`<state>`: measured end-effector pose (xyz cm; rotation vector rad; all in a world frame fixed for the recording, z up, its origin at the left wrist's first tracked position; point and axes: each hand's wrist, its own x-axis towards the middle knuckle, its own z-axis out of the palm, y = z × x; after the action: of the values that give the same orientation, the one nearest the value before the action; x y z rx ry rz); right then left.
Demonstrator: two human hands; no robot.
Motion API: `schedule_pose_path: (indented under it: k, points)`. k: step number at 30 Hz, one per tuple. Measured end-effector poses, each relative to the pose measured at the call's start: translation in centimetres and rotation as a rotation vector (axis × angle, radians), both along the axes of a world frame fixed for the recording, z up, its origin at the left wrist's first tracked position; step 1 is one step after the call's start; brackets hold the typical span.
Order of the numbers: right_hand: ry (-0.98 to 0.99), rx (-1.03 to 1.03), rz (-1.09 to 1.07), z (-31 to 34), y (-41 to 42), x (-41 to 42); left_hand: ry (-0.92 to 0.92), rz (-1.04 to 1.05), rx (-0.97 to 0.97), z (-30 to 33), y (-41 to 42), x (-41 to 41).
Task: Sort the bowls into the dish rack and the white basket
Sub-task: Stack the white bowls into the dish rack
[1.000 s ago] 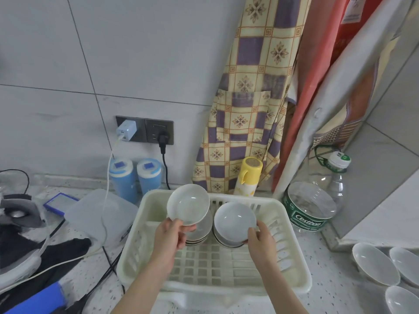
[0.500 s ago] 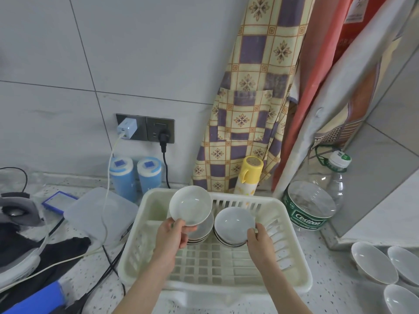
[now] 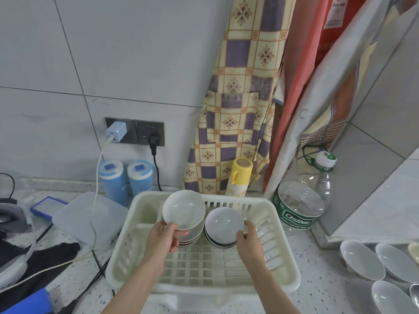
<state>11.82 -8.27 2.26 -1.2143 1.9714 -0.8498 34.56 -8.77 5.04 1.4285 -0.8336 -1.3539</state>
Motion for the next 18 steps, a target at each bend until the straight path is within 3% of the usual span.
schedule_pose_path:
  k: [14,18]
  points:
    - [-0.030,0.006,0.023,0.3,0.3,-0.3,0.034,-0.038,-0.002,0.3,0.0,-0.5]
    - [-0.017,0.011,-0.068,0.7,0.5,-0.1,-0.025,-0.078,0.008,1.0,-0.2,-2.1]
